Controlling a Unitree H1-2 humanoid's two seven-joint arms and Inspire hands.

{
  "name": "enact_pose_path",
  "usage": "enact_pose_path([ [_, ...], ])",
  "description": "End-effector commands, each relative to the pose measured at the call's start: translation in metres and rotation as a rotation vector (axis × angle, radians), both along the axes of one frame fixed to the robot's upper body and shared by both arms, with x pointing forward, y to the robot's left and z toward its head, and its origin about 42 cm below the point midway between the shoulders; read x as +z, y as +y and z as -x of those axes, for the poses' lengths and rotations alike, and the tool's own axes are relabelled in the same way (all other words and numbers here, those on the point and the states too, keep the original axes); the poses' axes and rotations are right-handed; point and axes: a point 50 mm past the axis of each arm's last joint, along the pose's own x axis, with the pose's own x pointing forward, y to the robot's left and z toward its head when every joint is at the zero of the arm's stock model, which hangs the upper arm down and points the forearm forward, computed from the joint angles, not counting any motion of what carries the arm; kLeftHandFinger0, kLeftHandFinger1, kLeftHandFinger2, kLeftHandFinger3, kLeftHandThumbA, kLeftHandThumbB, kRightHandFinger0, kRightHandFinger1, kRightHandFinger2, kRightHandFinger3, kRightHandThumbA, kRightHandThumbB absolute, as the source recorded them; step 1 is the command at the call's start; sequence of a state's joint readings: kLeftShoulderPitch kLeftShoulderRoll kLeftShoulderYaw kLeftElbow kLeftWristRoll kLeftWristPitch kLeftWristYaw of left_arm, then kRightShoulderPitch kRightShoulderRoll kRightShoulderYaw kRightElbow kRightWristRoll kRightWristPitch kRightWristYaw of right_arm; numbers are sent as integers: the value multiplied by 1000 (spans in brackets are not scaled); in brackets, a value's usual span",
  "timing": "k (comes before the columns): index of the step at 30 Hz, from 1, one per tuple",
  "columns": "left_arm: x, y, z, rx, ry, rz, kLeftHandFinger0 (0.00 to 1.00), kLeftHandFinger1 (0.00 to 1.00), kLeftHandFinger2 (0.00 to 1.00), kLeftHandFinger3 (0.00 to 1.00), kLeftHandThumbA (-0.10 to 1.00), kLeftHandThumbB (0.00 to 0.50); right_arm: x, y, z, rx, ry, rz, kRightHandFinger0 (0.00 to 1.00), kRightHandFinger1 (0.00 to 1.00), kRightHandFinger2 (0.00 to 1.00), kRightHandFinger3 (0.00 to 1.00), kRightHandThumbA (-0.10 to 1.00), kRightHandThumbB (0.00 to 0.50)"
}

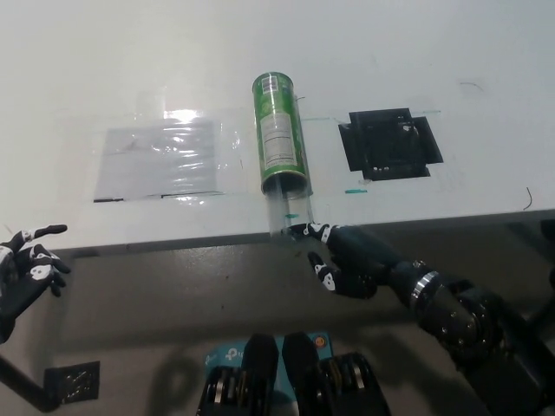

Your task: The robot uses its right hand finger to pull out the chips tray kept inside a container in the middle of the desk

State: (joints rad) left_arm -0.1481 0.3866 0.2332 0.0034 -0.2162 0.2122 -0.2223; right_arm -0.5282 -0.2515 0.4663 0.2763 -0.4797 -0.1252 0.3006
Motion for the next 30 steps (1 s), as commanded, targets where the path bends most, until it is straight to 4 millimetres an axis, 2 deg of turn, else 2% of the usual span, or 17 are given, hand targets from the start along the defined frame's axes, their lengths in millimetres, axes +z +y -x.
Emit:
enact_pose_path([
  [1, 23, 10, -4, -2, -61, -26, 281, 288, 326, 653, -64, 102, 6, 0, 4, 5, 10, 2, 36, 77, 846, 891, -100, 215],
  [4, 23, 10, -6, -5, -60, -31, 293, 294, 331, 656, -63, 101, 5, -2, 7, -4, 12, -2, 2, 48, 840, 890, -100, 212],
  [5, 23, 10, -6, -7, -63, -40, 297, 297, 335, 655, -60, 99, 4, -3, 8, -4, 10, -3, 61, 71, 831, 894, -100, 211],
  [7, 24, 9, -5, -4, -60, -36, 293, 291, 334, 658, -74, 92, 2, -6, 13, -15, 29, -23, 86, 92, 828, 893, -100, 207],
  [11, 24, 9, -5, -6, -58, -39, 291, 291, 335, 653, -68, 98, 0, -8, 20, -20, 35, -37, 58, 81, 840, 891, -100, 211],
  [13, 24, 9, -5, -6, -56, -32, 285, 287, 327, 647, -83, 96, -1, -11, 26, -14, 35, -53, 82, 101, 826, 887, -100, 213],
  [15, 23, 9, -5, -6, -52, -31, 297, 301, 334, 649, -84, 93, -4, -14, 35, -22, 36, -89, 71, 86, 792, 865, -100, 226],
  [16, 22, 8, -5, -4, -50, -35, 305, 305, 336, 652, -77, 97, -4, -15, 37, -26, 42, -104, 5, 43, 784, 851, -100, 227],
  [17, 22, 8, -4, -4, -49, -37, 306, 306, 336, 653, -76, 96, -4, -16, 39, -29, 45, -110, 0, 42, 783, 849, -100, 227],
  [18, 22, 8, -4, -1, -51, -29, 283, 286, 323, 649, -79, 102, -1, -19, 50, -32, 56, -122, 0, 16, 803, 871, -100, 205],
  [22, 20, 9, -3, -2, -49, -30, 269, 274, 313, 633, -81, 101, 4, -25, 64, -30, 63, -165, 0, 1, 794, 867, -100, 203],
  [26, 20, 8, -2, -6, -50, -29, 270, 276, 317, 640, -91, 93, 5, -29, 69, -49, 69, -173, 2, 13, 805, 862, -100, 204],
  [30, 19, 10, -2, -8, -48, -34, 282, 281, 319, 646, -58, 107, 3, -32, 70, -61, 82, -181, 0, 0, 803, 874, -100, 192],
])
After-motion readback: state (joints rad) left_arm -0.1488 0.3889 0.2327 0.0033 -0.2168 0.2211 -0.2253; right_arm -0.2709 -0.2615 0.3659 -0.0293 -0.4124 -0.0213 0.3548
